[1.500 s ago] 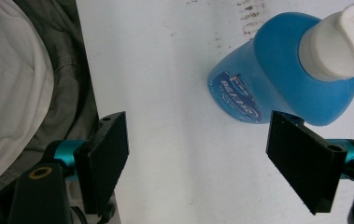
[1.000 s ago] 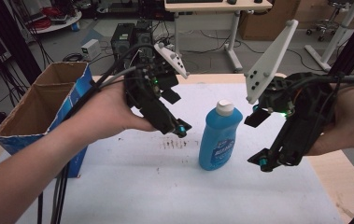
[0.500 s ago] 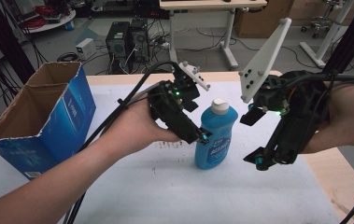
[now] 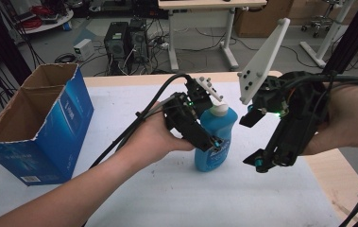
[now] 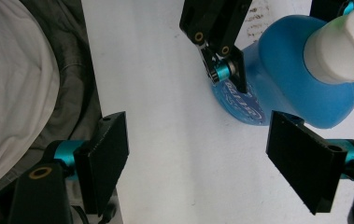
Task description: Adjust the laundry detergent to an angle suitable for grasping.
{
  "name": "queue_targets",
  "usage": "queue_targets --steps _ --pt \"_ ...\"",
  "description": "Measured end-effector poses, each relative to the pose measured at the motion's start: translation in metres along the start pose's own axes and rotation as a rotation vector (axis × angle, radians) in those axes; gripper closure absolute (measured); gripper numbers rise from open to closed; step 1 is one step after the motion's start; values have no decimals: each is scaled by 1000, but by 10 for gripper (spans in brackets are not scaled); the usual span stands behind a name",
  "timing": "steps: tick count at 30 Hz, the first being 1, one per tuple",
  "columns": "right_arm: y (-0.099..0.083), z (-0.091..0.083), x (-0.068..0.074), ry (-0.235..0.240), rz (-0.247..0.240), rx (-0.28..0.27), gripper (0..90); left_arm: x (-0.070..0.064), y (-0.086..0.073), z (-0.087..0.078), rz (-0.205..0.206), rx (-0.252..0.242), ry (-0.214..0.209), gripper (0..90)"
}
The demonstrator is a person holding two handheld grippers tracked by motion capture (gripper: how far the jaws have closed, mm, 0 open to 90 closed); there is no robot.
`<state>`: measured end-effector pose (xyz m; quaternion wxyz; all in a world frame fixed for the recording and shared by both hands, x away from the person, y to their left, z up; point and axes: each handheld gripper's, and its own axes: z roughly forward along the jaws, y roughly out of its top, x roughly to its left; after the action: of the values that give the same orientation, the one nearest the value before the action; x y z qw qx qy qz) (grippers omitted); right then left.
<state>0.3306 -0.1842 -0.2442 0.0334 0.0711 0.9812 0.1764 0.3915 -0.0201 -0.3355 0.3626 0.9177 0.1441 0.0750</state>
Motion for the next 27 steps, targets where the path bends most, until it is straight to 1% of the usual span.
queue_targets --steps 3,6,9,10,11,12,13,14,15,16,17,18,20,21,23,25,27 --pt "0 0 0 0 4 1 205 0 1 3 -2 1 7 195" --pt "1 0 -1 0 -3 0 205 0 1 6 -9 -2 9 195" --pt "1 0 -2 2 -4 1 205 2 0 8 -23 -8 -1 195" --pt "1 0 -2 3 -3 1 205 2 0 9 -31 -18 -1 195" --pt "2 1 -2 2 -5 1 205 2 -1 9 -28 -17 -1 195" --pt "2 1 -2 3 -4 1 205 1 -1 11 -46 -27 -5 196" --pt "2 1 -3 4 -5 0 205 1 -1 12 -41 -21 -6 196" --pt "2 0 -3 1 -2 0 205 1 -1 13 -42 -27 -5 196" --pt "2 0 -3 1 0 1 205 1 -1 13 -35 -19 -1 196" --pt "2 0 -3 3 -2 0 205 0 -1 14 -39 -22 5 196" --pt "2 0 -3 2 -2 0 205 1 -1 14 -44 -18 2 199" --pt "2 1 -3 3 -2 0 205 1 -1 15 -51 -25 -1 208" --pt "1 1 -3 2 -1 1 205 2 -1 15 -57 -23 3 212" --pt "1 1 -3 4 -2 1 205 3 -1 14 -51 -19 -2 224" --pt "1 1 -4 3 0 1 205 3 -2 15 -57 -27 -2 240" --pt "1 1 -4 4 3 -1 205 3 -1 15 -49 -24 0 258" --pt "1 2 -5 4 1 0 205 2 -1 15 -57 -31 3 264"
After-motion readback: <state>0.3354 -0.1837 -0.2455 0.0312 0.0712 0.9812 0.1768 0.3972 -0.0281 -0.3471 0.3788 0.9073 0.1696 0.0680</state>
